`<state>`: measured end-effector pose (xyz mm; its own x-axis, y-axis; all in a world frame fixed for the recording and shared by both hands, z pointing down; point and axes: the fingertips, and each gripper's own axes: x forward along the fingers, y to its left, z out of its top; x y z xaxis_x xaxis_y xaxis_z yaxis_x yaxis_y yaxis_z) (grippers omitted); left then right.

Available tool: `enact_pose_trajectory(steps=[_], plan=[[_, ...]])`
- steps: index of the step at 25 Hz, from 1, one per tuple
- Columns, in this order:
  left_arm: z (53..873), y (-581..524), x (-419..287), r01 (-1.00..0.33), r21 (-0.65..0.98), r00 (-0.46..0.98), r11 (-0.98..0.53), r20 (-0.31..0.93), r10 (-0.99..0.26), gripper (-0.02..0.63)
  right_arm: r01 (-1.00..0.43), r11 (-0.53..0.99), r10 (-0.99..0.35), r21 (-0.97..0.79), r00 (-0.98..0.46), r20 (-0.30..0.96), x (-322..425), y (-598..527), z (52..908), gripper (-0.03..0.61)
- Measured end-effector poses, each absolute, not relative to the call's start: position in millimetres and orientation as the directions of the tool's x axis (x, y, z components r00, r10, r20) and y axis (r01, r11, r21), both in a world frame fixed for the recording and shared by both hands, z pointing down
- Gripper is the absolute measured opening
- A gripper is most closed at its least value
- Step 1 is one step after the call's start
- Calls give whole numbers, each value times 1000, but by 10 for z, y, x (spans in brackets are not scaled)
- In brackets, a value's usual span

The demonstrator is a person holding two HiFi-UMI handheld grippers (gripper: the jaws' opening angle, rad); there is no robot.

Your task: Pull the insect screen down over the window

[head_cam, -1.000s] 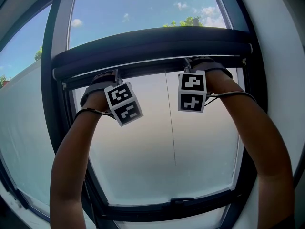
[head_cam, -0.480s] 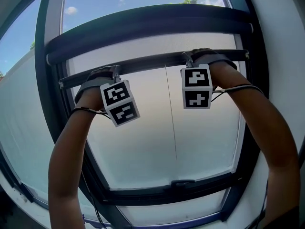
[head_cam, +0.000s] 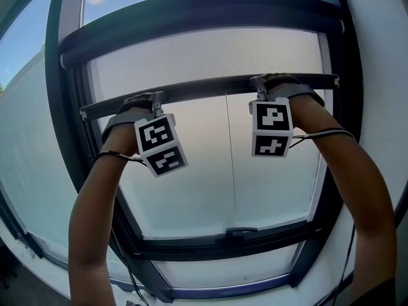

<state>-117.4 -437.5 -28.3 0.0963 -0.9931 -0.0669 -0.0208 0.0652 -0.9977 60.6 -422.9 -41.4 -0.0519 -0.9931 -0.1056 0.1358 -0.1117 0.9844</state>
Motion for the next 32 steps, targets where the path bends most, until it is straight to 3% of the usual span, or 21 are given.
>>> enact_pose_trajectory(steps=[15, 23, 32], plan=[[316, -4293, -1189, -29, -999, 106, -35, 32, -994, 255, 97, -36, -997, 995, -74, -29, 589, -4191, 214, 183], [844, -4282, -1164, -11, -988, 114, -154, 151, -982, 255, 104, 7, -997, 995, -80, 15, 619, -4189, 697, 183], [1030, -4228, -1186, 6, -988, 111, -156, 156, -981, 255, 97, 57, -995, 994, -82, 65, 605, -4147, 893, 183]])
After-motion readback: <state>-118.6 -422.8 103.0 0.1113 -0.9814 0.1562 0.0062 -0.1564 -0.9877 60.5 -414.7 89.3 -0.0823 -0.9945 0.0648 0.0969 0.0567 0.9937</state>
